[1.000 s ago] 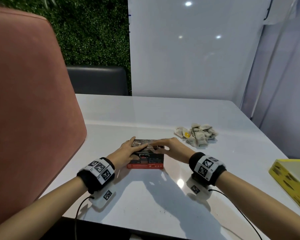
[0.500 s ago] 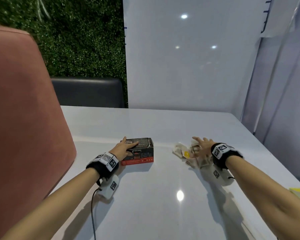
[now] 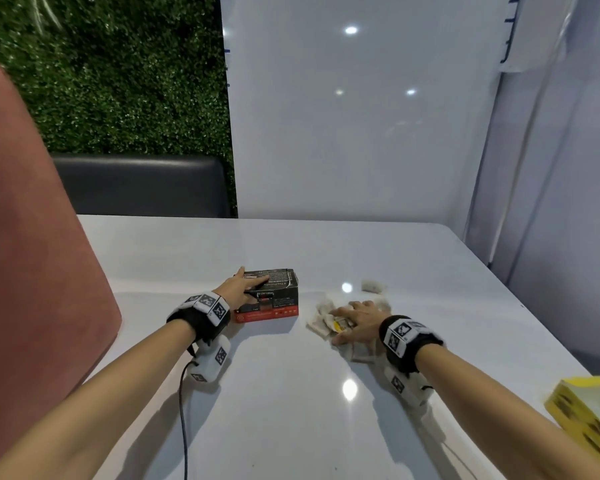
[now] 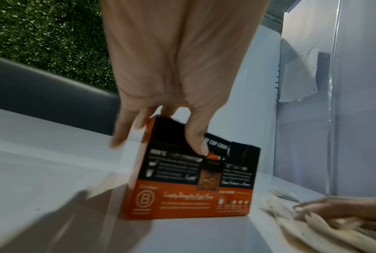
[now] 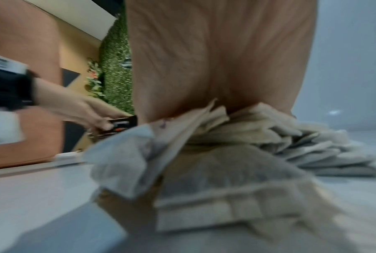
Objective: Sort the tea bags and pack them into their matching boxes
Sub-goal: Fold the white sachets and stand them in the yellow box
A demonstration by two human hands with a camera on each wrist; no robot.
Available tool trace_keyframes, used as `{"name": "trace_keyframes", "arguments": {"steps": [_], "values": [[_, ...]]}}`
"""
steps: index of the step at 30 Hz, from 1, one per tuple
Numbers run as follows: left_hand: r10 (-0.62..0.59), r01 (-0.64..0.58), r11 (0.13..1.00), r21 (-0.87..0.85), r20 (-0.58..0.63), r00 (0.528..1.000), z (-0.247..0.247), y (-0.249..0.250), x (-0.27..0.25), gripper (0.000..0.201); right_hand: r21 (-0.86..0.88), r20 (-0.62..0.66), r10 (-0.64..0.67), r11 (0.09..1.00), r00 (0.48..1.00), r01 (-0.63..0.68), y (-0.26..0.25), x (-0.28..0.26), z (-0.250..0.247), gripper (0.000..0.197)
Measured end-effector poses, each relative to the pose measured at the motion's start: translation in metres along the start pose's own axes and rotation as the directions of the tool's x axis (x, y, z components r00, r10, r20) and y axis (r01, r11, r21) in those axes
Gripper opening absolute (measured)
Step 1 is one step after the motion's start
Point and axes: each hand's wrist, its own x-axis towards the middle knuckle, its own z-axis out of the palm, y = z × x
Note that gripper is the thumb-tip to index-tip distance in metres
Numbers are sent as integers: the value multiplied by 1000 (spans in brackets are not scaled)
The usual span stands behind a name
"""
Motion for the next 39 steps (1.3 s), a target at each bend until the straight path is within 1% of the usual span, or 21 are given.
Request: {"name": "trace_keyframes", "arguments": {"steps": [3, 5, 7, 9, 10, 12, 14, 15, 18, 20, 22, 24, 25, 26, 27, 28, 29, 31, 33, 36, 39], "values": [[22, -21, 1000, 11, -42, 999, 2, 18, -11, 78, 36, 20, -43, 998, 999, 42, -17, -24, 12, 76], [129, -127, 991, 40, -39, 991, 11, 39, -25, 92, 33, 39, -77, 997, 996, 75, -29, -39, 22, 76], [245, -246, 969, 2, 77, 966, 22, 61, -41, 103, 26, 71, -110, 994, 991, 108, -43, -54, 28, 78], [292, -296, 955, -15, 206, 934, 31, 77, -57, 110, 18, 140, -125, 992, 982, 123, -52, -62, 28, 83], [288, -296, 955, -7, 251, 924, 35, 82, -64, 113, 21, 181, -129, 992, 975, 127, -54, -63, 25, 84], [239, -234, 971, -56, 326, 915, 44, 87, -70, 121, 70, 237, -153, 988, 959, 140, -49, -63, 7, 82], [207, -180, 978, -107, 368, 906, 56, 89, -72, 130, 115, 214, -155, 985, 964, 133, -35, -61, -21, 74], [196, -171, 980, -100, 379, 904, 63, 91, -72, 133, 125, 173, -132, 986, 976, 111, -26, -56, -36, 68], [180, -181, 983, -36, 399, 899, 79, 108, -74, 137, 57, 3, 31, 998, 1000, -31, 11, -17, -66, 54], [204, -239, 970, 36, 406, 891, 82, 125, -68, 136, -31, -35, 116, 993, 993, -117, 33, 17, -62, 44], [229, -294, 952, 89, 430, 873, 82, 140, -55, 133, -110, -50, 142, 983, 989, -147, 53, 45, -49, 43], [212, -310, 939, 150, 459, 863, 81, 149, -45, 127, -101, -53, 122, 987, 991, -127, 61, 52, -41, 42], [204, -320, 931, 175, 476, 855, 79, 151, -45, 122, -119, -27, 94, 988, 995, -96, 61, 53, -37, 35], [201, -326, 927, 186, 489, 849, 80, 152, -45, 118, -153, -6, 74, 985, 997, -74, 58, 48, -36, 26], [206, -330, 927, 179, 493, 845, 81, 153, -47, 115, -151, 3, 64, 986, 998, -63, 57, 44, -32, 23], [215, -330, 929, 165, 484, 848, 82, 152, -48, 112, -89, 0, 76, 993, 997, -76, 53, 38, -29, 24], [223, -326, 933, 151, 467, 855, 83, 149, -51, 112, -46, -36, 51, 998, 998, -53, 50, 32, -24, 28], [222, -308, 942, 130, 447, 867, 86, 143, -54, 116, -28, -60, -26, 999, 998, 24, 41, 10, -15, 35], [191, -268, 955, 124, 436, 880, 89, 138, -60, 124, -31, -57, -83, 996, 995, 82, 28, -13, -8, 33], [180, -212, 977, 35, 404, 897, 90, 134, -73, 136, 15, 15, -103, 995, 995, 103, 0, -46, -1, 32], [230, -253, 967, 11, 375, 898, 91, 131, -80, 137, 38, 38, -95, 995, 995, 93, -24, -70, 1, 26]]}}
